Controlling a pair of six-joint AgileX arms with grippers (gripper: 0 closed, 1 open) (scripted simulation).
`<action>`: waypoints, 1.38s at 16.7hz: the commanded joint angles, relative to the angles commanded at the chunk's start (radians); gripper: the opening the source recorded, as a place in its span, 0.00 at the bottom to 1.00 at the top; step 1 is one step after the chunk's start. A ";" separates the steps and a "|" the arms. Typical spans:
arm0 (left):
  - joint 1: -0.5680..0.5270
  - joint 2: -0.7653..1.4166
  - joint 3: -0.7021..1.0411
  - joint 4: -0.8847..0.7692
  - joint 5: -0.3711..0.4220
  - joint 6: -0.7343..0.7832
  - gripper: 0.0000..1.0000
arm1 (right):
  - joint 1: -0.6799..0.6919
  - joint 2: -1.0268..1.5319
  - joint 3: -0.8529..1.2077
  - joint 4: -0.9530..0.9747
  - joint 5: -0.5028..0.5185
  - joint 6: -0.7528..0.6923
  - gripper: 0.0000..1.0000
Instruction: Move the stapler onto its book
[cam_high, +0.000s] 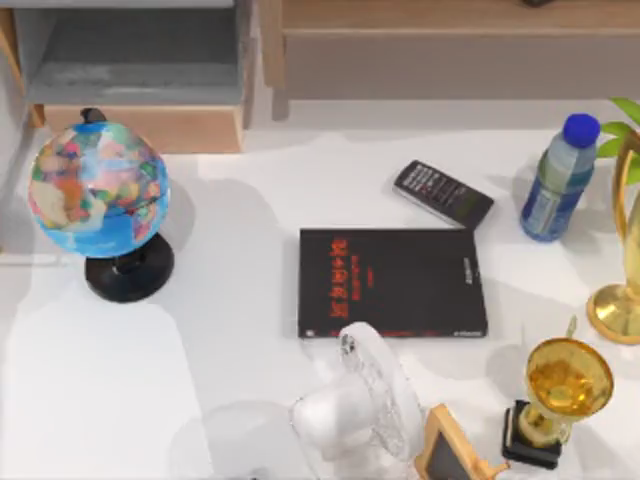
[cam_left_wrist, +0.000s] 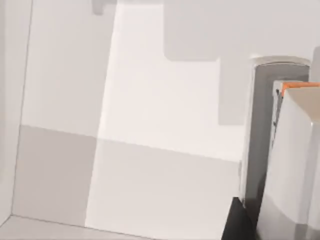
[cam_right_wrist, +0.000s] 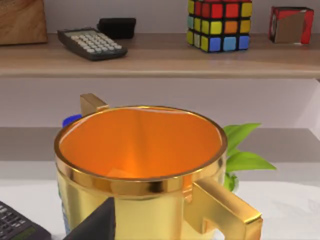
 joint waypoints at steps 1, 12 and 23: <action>-0.025 -0.036 -0.001 -0.009 -0.007 -0.047 0.00 | 0.000 0.000 0.000 0.000 0.000 0.000 1.00; -0.566 -0.220 -0.056 -0.039 -0.078 -0.584 0.00 | 0.000 0.000 0.000 0.000 0.000 0.000 1.00; -1.077 -0.002 -0.167 0.040 -0.100 -0.914 0.00 | 0.000 0.000 0.000 0.000 0.000 0.000 1.00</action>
